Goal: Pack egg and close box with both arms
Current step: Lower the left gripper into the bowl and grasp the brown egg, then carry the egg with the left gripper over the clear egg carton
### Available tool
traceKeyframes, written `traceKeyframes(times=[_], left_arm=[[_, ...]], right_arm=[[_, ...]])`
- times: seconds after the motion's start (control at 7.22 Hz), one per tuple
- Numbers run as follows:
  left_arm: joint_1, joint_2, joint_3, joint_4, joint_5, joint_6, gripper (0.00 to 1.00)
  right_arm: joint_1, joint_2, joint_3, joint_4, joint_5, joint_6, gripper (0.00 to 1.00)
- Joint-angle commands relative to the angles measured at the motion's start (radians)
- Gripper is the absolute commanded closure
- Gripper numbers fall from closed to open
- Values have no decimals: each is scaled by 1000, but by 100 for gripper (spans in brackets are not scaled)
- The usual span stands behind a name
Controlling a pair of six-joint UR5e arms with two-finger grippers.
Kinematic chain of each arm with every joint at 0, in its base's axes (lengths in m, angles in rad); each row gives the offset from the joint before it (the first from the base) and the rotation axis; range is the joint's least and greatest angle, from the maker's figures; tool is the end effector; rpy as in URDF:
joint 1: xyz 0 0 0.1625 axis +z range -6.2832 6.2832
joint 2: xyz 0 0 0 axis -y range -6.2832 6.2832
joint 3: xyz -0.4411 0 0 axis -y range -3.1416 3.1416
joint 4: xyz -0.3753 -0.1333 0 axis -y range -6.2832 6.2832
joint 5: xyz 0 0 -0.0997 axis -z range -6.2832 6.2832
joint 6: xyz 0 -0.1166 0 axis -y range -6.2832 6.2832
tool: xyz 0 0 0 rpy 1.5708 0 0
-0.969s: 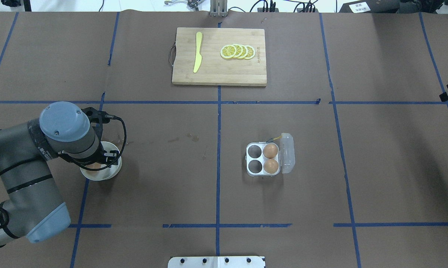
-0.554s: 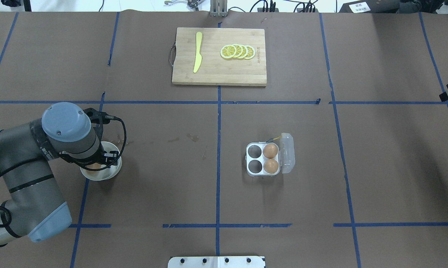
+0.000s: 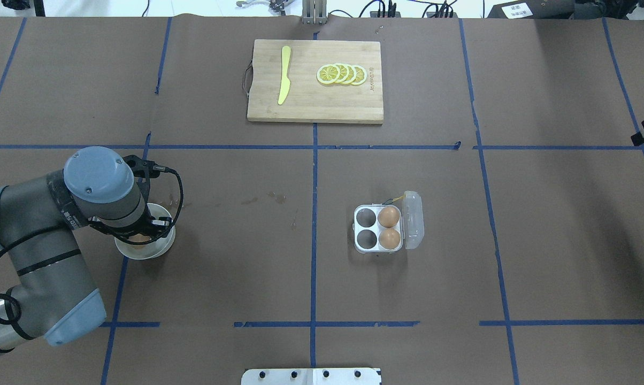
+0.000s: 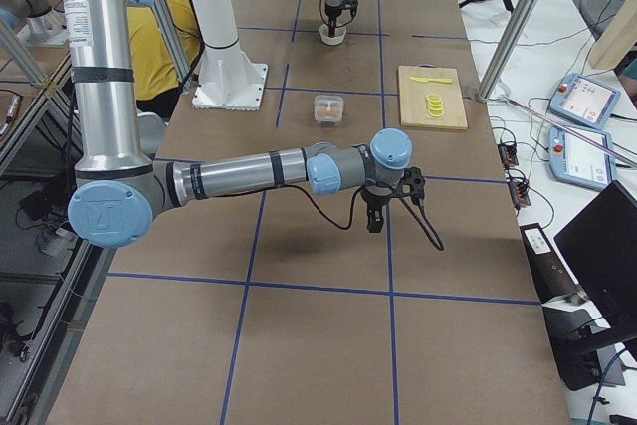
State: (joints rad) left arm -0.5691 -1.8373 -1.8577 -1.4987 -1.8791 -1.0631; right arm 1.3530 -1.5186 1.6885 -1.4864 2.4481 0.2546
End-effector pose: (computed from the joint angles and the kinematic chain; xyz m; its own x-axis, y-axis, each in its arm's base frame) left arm 0.4318 -0.3925 0.4431 0.8446 0.0096 -0.5353 -0.0177 0.9998 -0.0100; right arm -0.0672 -0.5056 0.5866 0.6162 -0.0785 0.7837 0.0557 0.9969 0.0560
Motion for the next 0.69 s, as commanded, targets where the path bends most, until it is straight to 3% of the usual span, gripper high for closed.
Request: traceKeyframes(times=[0.0,0.28,0.55], left_arm=[[-2,0,-5,0,-2,0,100],[-12,-2,-62,46,-2,0,100],[-34,-61,-161,205,-2,-2,100]], right_arm=[[0,0,-3,0,0,0,0],[0,5,-1,0,0,0,0],[0,5,2,0,0,0,0]])
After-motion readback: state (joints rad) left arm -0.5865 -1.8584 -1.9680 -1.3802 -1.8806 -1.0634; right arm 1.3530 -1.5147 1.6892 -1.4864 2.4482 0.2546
